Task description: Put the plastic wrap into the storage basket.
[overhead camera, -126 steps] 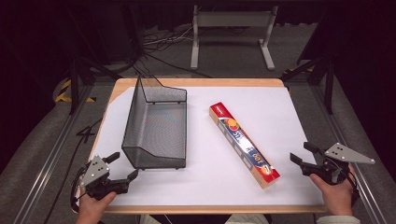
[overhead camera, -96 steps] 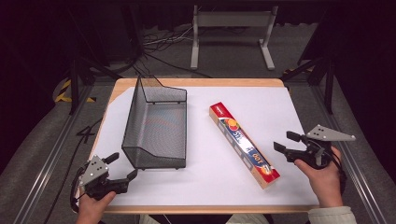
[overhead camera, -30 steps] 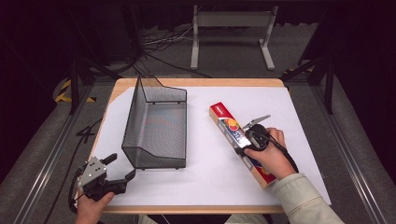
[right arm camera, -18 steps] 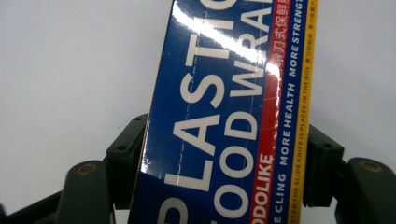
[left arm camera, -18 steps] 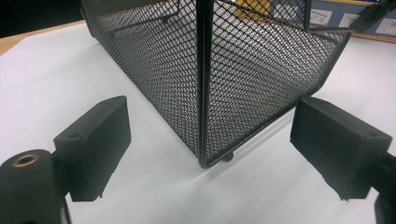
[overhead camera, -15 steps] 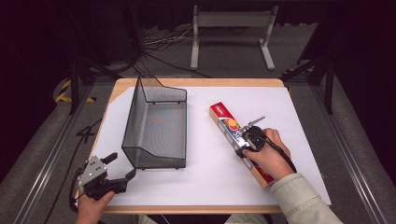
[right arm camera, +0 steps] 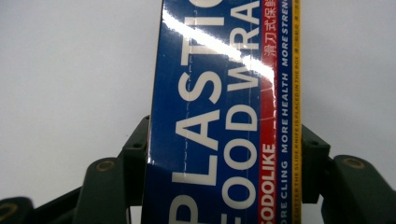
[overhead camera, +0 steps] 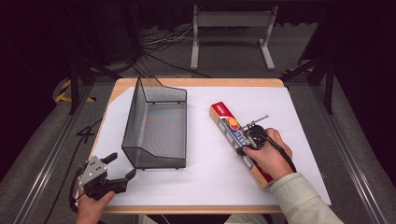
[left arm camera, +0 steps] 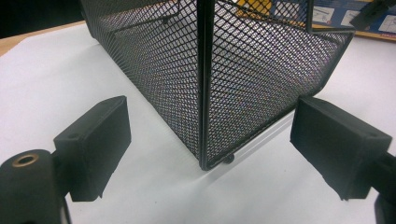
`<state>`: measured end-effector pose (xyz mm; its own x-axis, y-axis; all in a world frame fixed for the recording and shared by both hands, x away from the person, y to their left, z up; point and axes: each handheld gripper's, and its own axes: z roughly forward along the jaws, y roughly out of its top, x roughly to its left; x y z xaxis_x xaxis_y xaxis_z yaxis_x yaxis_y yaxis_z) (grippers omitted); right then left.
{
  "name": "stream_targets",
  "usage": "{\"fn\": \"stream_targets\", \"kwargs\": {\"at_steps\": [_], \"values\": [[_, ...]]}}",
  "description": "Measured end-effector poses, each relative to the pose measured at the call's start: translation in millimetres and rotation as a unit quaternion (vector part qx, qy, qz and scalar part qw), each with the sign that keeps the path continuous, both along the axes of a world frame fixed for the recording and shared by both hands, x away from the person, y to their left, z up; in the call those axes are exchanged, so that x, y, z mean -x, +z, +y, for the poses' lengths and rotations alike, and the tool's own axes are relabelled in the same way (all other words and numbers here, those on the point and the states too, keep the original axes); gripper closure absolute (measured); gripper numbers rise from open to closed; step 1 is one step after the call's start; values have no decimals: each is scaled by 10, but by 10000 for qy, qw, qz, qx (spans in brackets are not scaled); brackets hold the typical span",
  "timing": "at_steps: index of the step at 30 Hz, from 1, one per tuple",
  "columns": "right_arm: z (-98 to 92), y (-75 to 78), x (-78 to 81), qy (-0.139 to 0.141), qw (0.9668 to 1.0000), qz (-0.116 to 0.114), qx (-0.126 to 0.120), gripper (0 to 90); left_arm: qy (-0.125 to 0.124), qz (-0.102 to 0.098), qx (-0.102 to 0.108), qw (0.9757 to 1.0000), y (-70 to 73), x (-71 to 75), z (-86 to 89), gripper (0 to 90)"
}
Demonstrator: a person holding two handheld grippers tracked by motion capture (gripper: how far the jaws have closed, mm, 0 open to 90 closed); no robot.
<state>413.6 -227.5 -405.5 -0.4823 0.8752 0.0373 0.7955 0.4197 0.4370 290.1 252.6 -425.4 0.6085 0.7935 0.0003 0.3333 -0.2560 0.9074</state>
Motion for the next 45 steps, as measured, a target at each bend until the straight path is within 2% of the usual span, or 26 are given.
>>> {"fn": "stream_targets", "kwargs": {"at_steps": [6,7,15,22,30,45], "values": [[7,69,-14,-38,10000,31,-25,410,-10,2,3,10000,-1,2,-3,131],[10,104,-13,-56,9999,90,-5,410,-6,15,20,10000,-4,2,-4,131],[28,216,6,-85,9999,36,-55,410,-17,12,10,10000,-4,0,-7,131],[75,395,1,-92,9999,-44,-62,409,-17,8,5,10000,-2,1,-7,131],[170,614,-13,-100,9998,-100,-121,409,-30,5,-18,10000,-5,1,-14,131],[379,852,-33,-80,9995,-226,-198,407,-29,-17,-14,10000,-1,4,-11,131]]}}
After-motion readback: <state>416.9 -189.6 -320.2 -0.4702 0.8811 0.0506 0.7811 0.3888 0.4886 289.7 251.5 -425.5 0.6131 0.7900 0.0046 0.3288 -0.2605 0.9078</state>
